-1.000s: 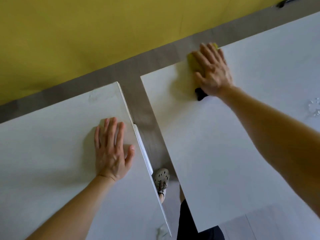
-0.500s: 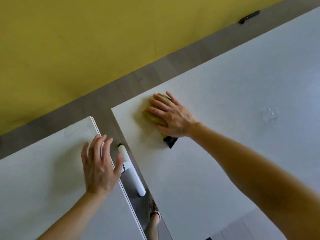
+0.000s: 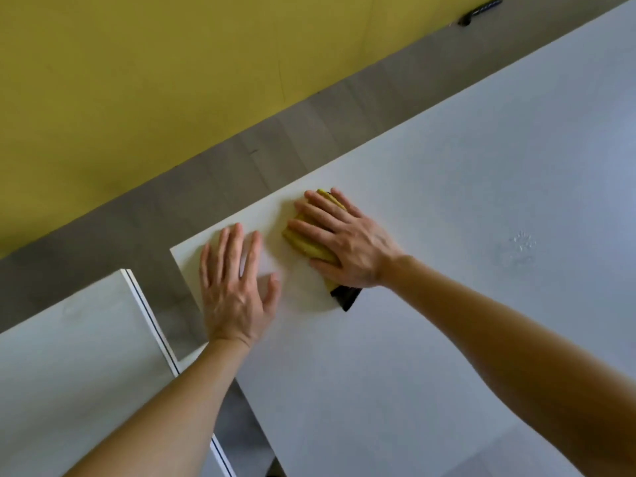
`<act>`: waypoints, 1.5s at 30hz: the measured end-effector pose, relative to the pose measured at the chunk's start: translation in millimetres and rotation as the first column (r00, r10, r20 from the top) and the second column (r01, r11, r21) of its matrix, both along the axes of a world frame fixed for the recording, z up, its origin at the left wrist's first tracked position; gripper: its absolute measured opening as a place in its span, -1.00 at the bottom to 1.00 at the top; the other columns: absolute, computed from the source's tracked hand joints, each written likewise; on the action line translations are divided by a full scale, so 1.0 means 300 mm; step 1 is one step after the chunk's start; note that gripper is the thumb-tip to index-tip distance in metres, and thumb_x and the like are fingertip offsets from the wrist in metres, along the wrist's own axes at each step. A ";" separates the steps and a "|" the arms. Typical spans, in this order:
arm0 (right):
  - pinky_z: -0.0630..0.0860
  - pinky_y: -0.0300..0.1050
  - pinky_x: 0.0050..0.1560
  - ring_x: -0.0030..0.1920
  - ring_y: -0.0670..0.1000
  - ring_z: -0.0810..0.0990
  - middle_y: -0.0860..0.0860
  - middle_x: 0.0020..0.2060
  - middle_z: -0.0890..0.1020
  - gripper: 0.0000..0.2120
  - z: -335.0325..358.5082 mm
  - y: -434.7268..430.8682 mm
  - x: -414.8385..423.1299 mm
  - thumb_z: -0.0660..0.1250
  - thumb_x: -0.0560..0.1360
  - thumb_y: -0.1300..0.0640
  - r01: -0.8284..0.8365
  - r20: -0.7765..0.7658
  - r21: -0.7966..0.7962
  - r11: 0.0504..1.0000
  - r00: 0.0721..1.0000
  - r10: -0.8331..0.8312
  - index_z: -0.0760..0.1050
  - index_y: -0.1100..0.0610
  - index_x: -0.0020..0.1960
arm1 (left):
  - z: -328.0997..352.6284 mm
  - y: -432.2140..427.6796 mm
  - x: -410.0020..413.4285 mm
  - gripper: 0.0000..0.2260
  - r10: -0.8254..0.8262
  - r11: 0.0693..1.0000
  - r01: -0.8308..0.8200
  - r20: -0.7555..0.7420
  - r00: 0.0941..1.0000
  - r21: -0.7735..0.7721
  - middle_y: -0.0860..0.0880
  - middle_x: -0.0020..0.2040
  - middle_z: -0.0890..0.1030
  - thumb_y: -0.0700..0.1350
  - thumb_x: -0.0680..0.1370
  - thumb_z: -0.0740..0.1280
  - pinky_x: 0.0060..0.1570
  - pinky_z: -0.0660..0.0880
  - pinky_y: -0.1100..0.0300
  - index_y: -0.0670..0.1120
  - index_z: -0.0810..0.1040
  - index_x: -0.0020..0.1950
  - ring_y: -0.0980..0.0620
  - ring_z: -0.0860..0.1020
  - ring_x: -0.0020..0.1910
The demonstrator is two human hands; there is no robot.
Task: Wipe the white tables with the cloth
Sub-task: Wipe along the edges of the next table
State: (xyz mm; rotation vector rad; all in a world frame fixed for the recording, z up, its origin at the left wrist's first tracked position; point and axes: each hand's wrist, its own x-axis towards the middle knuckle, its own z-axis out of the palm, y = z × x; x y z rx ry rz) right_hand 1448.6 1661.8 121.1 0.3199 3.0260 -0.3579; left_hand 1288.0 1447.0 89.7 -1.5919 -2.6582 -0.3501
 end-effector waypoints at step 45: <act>0.00 0.31 0.72 0.74 0.27 0.11 0.20 0.68 0.32 -0.33 0.008 -0.422 0.077 0.32 0.62 -0.06 0.220 -0.145 -0.148 0.964 0.960 -0.241 0.35 0.12 0.68 | 0.020 0.001 0.005 -0.38 -0.026 1.000 0.027 -0.035 0.999 0.013 -0.15 0.73 0.25 -0.01 0.64 0.25 0.66 0.11 -0.28 -0.05 0.30 0.72 -0.21 0.21 0.72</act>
